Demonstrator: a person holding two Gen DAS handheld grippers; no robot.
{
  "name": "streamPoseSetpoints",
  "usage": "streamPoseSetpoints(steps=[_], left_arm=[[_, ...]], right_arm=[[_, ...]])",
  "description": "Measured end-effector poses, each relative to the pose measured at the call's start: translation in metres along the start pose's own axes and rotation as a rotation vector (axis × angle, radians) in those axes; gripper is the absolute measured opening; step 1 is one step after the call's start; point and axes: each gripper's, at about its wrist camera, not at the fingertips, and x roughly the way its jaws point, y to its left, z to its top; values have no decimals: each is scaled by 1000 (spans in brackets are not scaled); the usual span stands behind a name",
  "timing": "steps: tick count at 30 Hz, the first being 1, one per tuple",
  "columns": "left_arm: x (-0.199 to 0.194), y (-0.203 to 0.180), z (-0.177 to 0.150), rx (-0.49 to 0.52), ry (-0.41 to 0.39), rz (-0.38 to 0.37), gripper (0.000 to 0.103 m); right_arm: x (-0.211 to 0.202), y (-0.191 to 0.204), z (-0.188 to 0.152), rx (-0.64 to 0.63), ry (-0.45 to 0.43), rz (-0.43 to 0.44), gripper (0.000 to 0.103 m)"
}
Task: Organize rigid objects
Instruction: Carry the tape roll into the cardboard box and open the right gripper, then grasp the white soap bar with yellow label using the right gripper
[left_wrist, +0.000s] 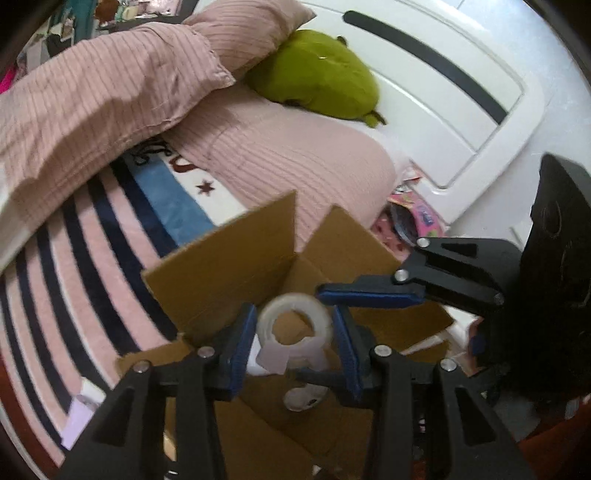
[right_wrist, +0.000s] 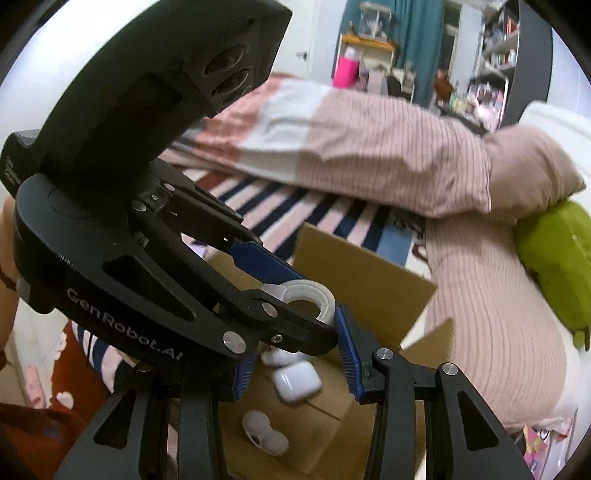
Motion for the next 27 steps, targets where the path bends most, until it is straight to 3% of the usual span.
streamPoseSetpoints(steps=[3,9,14,20,27], left_arm=[[-10,2,-1,-9,-27,33,68],[-51,16,-19,-23,-99,89,70],[-95,36,-46,-54,-187,175,73],[-145,85,-112,-149,-289,335,83],[-153,142,-197,-268,-308,411,84]], right_arm=[[2,-12,0,41,54,20,53],[-2,-7,3,40,60,35,57],[-12,25,16,21,7,85,57],[-5,90,36,-51,-45,202,59],[52,163,36,-112,9,346,72]])
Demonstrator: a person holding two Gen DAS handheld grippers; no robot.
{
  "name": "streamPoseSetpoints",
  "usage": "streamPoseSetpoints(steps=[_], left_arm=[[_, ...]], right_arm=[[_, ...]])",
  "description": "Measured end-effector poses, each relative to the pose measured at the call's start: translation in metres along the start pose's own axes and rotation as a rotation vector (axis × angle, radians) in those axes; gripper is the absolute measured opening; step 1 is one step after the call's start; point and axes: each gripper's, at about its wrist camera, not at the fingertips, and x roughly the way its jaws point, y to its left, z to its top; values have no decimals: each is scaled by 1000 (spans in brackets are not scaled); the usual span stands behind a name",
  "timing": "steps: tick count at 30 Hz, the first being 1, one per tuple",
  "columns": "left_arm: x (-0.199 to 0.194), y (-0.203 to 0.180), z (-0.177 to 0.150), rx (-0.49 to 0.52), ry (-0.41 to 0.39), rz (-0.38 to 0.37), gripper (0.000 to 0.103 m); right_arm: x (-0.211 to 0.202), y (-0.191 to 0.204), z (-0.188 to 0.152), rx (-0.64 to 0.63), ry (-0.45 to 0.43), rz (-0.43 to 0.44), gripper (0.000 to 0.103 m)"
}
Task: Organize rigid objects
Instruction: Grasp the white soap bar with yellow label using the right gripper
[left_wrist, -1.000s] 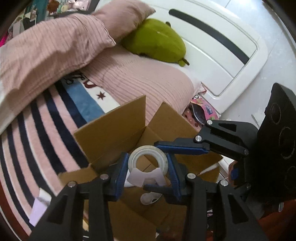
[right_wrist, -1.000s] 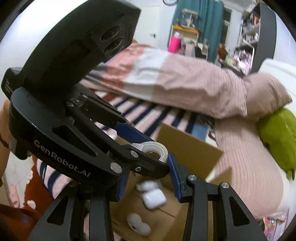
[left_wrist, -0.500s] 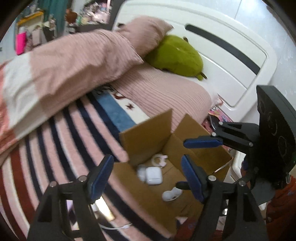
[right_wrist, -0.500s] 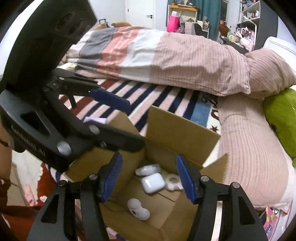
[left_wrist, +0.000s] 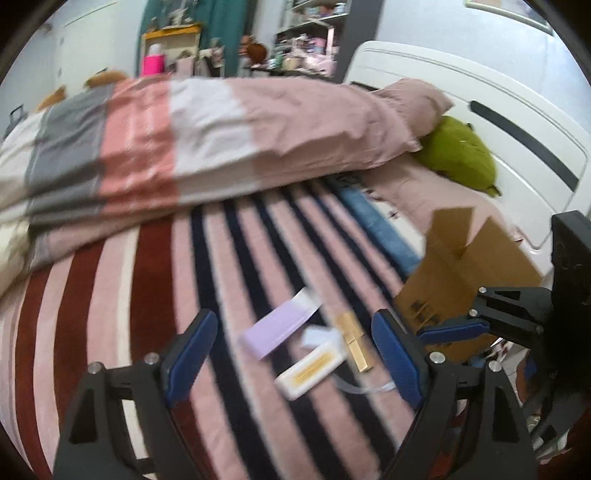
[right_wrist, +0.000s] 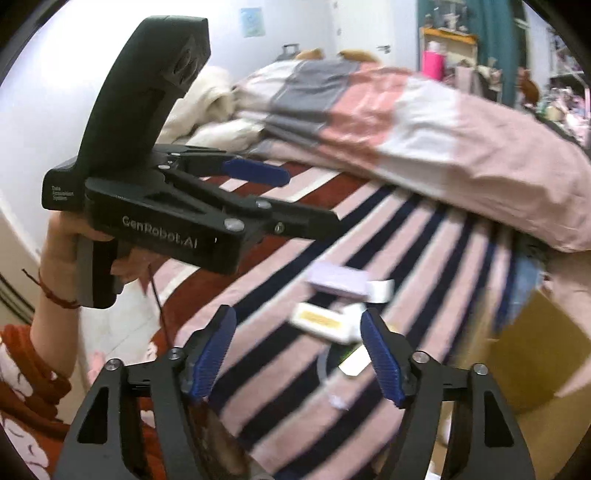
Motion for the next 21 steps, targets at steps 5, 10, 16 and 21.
streamPoseSetpoints(steps=[5,10,16,21], left_arm=[[14,32,-42,-68,33,11,84],[22,49,-64,-114,61,15,84],[24,54,-69,-138,67,17,84],[23,51,-66,-133,66,12,84]], right_arm=[[69,-4,-17,24,105,-1,72],[121,-25,-26,9,137,-94,72],[150,-39,-20,-32,143,-123,73],[137,-39,-34,36,231,79,72]])
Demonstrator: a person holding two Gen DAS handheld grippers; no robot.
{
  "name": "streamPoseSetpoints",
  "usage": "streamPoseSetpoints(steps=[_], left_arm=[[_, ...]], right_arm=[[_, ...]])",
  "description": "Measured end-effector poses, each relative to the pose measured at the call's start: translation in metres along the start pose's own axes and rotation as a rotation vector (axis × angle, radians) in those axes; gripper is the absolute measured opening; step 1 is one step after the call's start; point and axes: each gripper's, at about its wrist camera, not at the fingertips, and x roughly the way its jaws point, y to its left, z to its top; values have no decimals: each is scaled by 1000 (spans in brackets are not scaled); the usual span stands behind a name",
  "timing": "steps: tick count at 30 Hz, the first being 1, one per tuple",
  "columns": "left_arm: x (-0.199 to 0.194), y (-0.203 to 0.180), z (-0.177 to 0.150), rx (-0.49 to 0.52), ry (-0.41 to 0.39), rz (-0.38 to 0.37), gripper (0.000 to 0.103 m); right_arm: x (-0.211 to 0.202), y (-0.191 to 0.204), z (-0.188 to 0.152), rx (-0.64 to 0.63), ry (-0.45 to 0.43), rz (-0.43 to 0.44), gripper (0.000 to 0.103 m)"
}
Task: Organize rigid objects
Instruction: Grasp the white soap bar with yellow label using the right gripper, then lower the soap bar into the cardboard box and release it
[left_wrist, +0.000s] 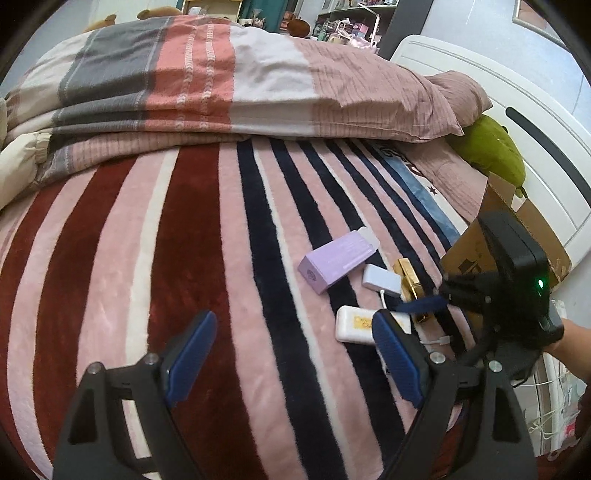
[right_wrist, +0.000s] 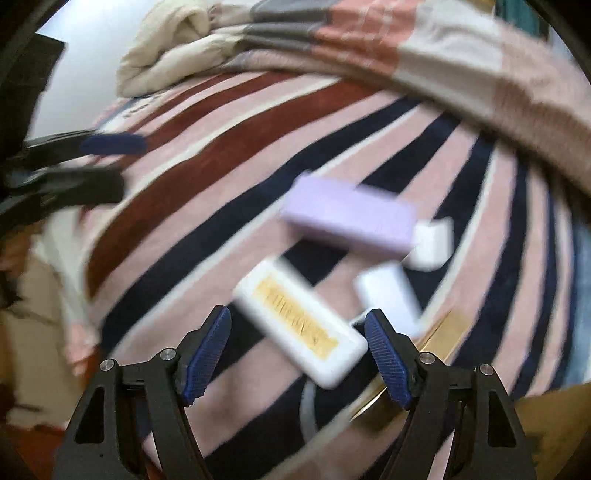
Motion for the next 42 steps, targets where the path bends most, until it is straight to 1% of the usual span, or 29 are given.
streamPoseSetpoints(steps=[2,3,4,6,7,8,10,12,14,16,17,18,19,21,22,24,25,26,28,31,34,38,42], left_arm=[[0,0,2,-3,1,0,84],[1,-1,2,-4,1,2,84],[1,-1,2,-6,3,4,84],[2,-1,1,-9,12,10,84],[2,-1,1,-8,17,12,84],[3,-1,1,-5,22,12,84],[2,-4,1,-3,27,3,84],[1,-8,4,-4,28,-27,84],[-2,-18,8,2,24,-72,84],[-8,-34,17,28,10,-116,84],[-12,-44,22,43,2,-138,84],[-15,-52,28,56,-6,-157,82],[-20,-61,34,69,-16,-180,79],[-26,-82,48,104,-24,-229,62],[-29,-92,54,122,-24,-249,58],[-35,-119,69,168,-38,-308,44],[-36,-128,73,183,-44,-315,44],[-36,-144,80,215,-51,-314,44],[-31,-169,91,253,-45,-326,44],[-16,-200,105,287,-16,-353,44],[2,-226,112,321,18,-368,44],[34,-256,116,347,83,-389,44],[55,-273,115,349,126,-395,44]], right_arm=[[-1,3,-6,6,9,31,69],[0,4,-7,3,6,26,65],[3,5,-6,-12,-3,-2,62],[10,7,-3,-40,-14,-41,47],[13,8,-2,-50,-11,-52,43],[17,9,-2,-63,-2,-63,32],[15,12,-1,-88,-12,-76,31],[7,14,0,-83,-41,-75,31],[-13,19,-2,-75,-95,-60,31],[-40,29,0,-72,-156,-55,31],[-48,34,1,-72,-173,-54,31],[-60,39,4,-73,-195,-46,31],[-78,43,4,-69,-230,-41,31],[-100,46,6,-63,-275,-49,31],[-116,47,5,-56,-308,-55,31],[-143,45,2,-42,-363,-86,31],[-153,42,1,-35,-377,-98,31],[-162,40,-2,-25,-391,-109,31],[-183,29,-9,6,-421,-142,31],[-205,9,-21,45,-438,-186,31],[-218,-13,-31,98,-430,-218,31],[-227,-40,-52,170,-383,-260,31],[-227,-62,-66,213,-323,-274,31]])
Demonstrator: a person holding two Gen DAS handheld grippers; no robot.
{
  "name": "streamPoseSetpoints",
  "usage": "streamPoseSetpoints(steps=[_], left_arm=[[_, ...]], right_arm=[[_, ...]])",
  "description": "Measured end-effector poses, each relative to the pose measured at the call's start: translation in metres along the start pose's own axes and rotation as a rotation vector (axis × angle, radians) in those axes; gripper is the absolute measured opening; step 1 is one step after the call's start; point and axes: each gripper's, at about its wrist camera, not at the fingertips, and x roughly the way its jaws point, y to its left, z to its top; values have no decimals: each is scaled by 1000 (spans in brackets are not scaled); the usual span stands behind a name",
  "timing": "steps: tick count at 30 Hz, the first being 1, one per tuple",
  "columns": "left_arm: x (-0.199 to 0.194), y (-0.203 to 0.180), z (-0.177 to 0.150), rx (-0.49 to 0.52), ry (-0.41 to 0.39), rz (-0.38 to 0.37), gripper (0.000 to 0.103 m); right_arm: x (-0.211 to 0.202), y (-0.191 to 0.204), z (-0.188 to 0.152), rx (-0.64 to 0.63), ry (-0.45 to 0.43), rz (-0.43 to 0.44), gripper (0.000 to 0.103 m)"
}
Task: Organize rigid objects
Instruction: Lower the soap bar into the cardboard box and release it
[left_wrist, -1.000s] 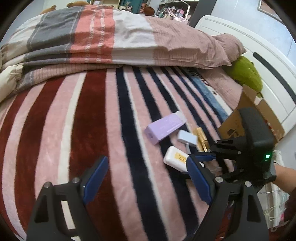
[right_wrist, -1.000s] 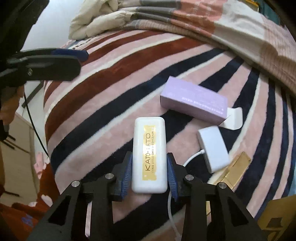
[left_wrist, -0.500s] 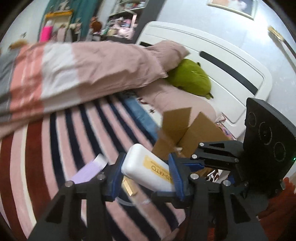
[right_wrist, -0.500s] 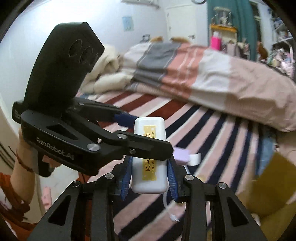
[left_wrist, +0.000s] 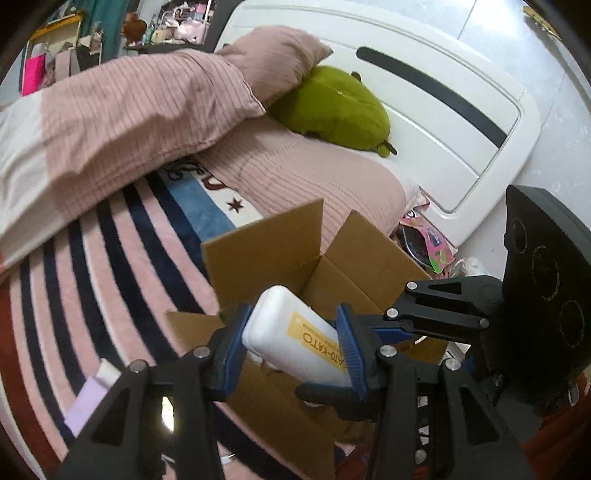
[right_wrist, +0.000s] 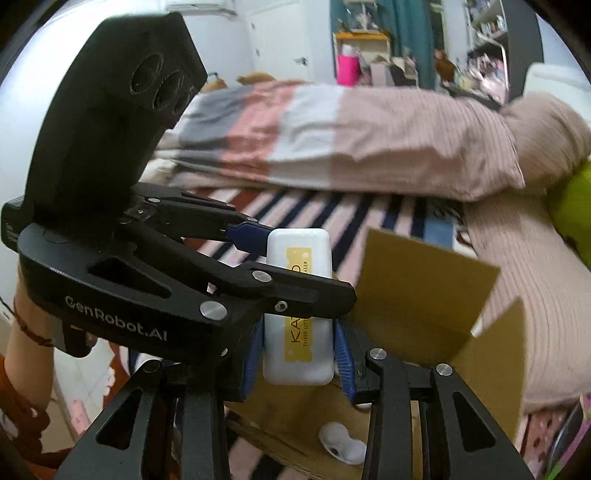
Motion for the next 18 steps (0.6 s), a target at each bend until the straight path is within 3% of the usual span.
streamPoseSetpoints(steps=[4,6,7,12,18], left_arm=[[11,-2,2,-2,25,24,48],[9,-2,1,-3,21,49,68],[6,-1,0,-3,14,61,70],[-27,8,-8,-26,-42,107,73],[-84,31,-35,-77,-124,231,73]], right_arm=[[4,-9,-4,2,50,-38,31],[4,-10,-6,-1,62,-79,31],[7,-8,-6,-2,62,-90,32],[3,3,-2,-23,42,-94,41],[-5,41,11,-89,-22,-1,42]])
